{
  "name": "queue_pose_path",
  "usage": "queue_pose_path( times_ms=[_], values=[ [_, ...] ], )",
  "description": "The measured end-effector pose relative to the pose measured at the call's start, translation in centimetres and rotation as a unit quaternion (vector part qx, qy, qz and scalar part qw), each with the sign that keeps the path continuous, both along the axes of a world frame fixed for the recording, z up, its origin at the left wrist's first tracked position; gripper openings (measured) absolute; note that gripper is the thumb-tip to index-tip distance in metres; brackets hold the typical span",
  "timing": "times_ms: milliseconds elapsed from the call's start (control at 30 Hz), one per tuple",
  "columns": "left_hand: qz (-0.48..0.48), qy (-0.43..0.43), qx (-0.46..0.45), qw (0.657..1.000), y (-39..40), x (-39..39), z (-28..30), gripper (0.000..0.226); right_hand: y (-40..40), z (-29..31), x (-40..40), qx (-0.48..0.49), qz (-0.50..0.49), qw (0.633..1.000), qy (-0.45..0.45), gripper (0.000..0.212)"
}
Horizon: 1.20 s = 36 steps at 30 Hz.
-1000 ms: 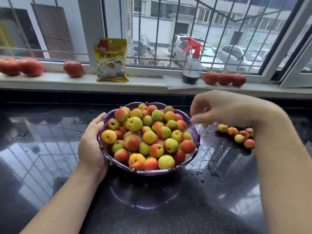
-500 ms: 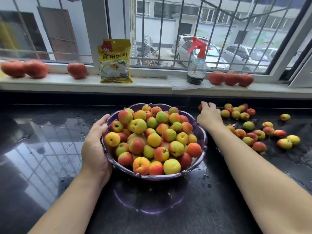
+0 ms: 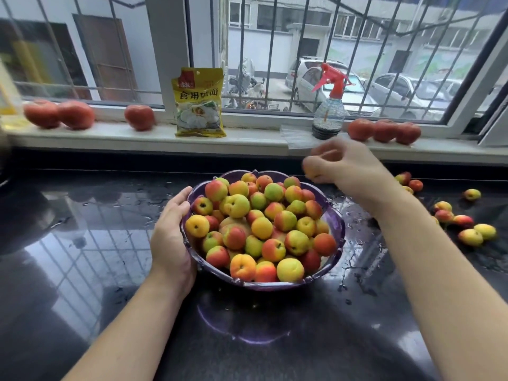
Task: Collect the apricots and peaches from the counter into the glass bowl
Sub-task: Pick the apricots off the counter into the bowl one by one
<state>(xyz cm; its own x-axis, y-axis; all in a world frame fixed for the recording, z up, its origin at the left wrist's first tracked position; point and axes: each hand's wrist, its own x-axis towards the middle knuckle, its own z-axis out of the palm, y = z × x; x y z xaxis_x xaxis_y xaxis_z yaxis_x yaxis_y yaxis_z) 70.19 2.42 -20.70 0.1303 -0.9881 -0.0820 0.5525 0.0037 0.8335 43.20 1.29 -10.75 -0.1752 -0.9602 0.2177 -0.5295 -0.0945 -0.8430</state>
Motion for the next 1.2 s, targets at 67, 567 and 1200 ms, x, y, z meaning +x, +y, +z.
queue_pose_path(
  times_ms=[67, 567, 1200],
  values=[
    [0.003, 0.003, 0.001, 1.000, 0.1, -0.1, 0.1, 0.033, 3.2, 2.1, 4.5, -0.020, 0.132, 0.987, 0.084, 0.023],
    [0.006, 0.003, -0.001, 1.000, 0.0, 0.0, 0.1, 0.031, 2.1, 0.2, 6.1, -0.100, 0.075, 0.985, 0.120, 0.009],
    [-0.001, -0.011, -0.014, 1.000, -0.8, 0.2, -0.8, 0.033, -11.9, -12.3, -8.1, 0.118, -0.224, 0.920, 0.299, 0.043]
  ],
)
